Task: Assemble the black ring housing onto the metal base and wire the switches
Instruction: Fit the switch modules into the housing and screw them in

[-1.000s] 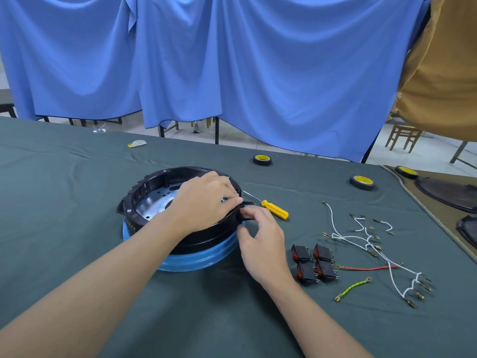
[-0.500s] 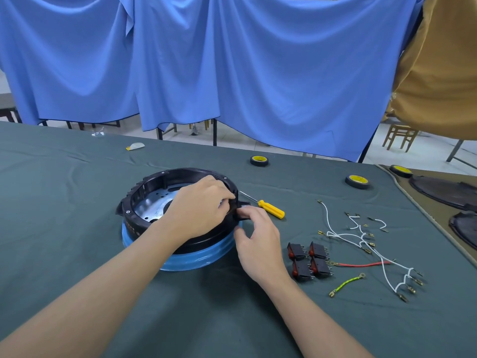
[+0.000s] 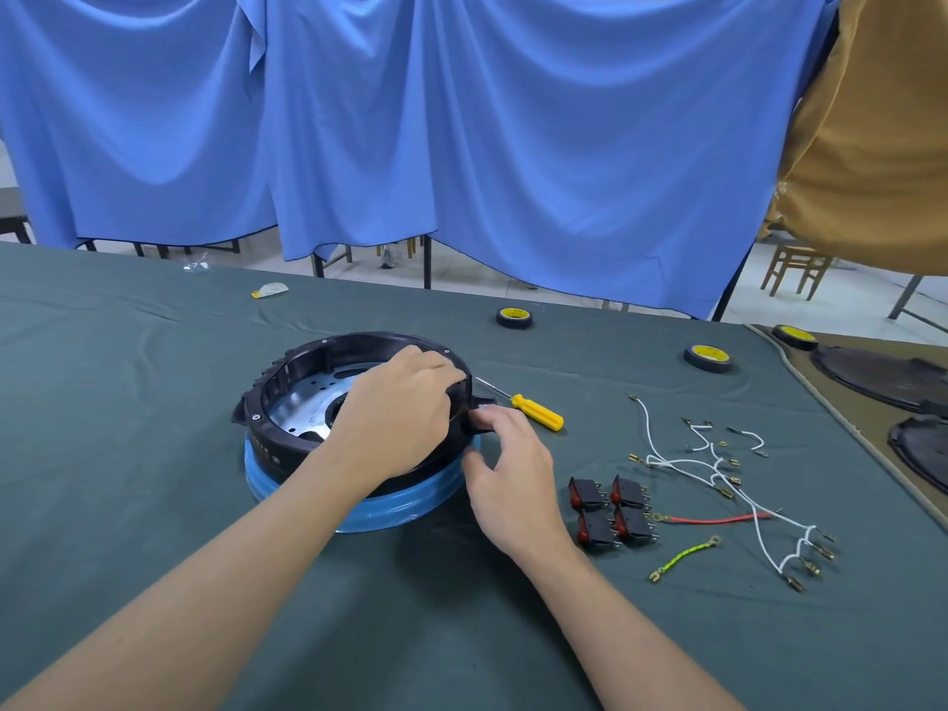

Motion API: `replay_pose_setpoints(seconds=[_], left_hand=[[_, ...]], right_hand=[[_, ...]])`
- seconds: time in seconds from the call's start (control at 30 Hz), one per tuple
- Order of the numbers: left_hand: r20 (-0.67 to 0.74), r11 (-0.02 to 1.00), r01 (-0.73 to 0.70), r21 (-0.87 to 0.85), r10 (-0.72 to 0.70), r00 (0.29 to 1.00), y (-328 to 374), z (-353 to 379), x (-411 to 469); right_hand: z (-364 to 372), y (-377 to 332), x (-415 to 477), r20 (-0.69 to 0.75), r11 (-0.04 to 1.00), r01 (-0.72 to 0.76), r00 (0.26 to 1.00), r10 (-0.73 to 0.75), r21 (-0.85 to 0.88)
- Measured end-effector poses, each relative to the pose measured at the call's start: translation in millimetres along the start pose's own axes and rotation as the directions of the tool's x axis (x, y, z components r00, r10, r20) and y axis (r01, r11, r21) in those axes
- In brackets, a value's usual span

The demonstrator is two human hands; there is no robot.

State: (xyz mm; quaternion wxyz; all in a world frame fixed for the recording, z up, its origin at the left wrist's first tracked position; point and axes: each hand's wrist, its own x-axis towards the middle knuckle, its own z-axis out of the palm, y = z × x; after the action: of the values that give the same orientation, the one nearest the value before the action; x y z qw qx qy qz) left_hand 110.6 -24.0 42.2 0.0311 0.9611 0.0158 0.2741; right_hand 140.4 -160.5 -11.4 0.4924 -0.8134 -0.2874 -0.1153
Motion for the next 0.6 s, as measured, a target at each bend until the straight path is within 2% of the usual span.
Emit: replay_pose_setpoints(seconds=[0.17,0.33,0.47,0.53,0.6], left_hand=[[0.129,0.998,0.038,-0.054,-0.031,0.991,-2.7,1.2,5.5],[0.123,0.999,0.043,0.014,-0.044,0.991,-1.7,2.3,3.0],[0.055,0.999,0.006,0.042,-0.009,0.998,2.0,4.6,-4.9],[0.073,0.993,0.092,-0.071,-0.087,0.994,-0.7,4.5,-2.3],[0.171,0.951,0.225,-0.213,-0.19,0.967,-3.6,4.0,3.0]], right_hand=[[-0.6,-0.4,-1.3,0.009,1.0,-0.005,1.0,0.005,-0.01],[-4.1,-0.5,-3.2,0.042,0.999,0.024,0.999,-0.023,-0.025],[-7.3,2.4,-3.4,0.084,0.997,0.05,0.995,-0.045,-0.056],[-7.3,3.8,-4.1,0.096,0.997,0.041,0.995,-0.035,-0.063],[-7.2,3.1,-5.1,0.1,0.998,0.035,0.995,-0.029,-0.056]])
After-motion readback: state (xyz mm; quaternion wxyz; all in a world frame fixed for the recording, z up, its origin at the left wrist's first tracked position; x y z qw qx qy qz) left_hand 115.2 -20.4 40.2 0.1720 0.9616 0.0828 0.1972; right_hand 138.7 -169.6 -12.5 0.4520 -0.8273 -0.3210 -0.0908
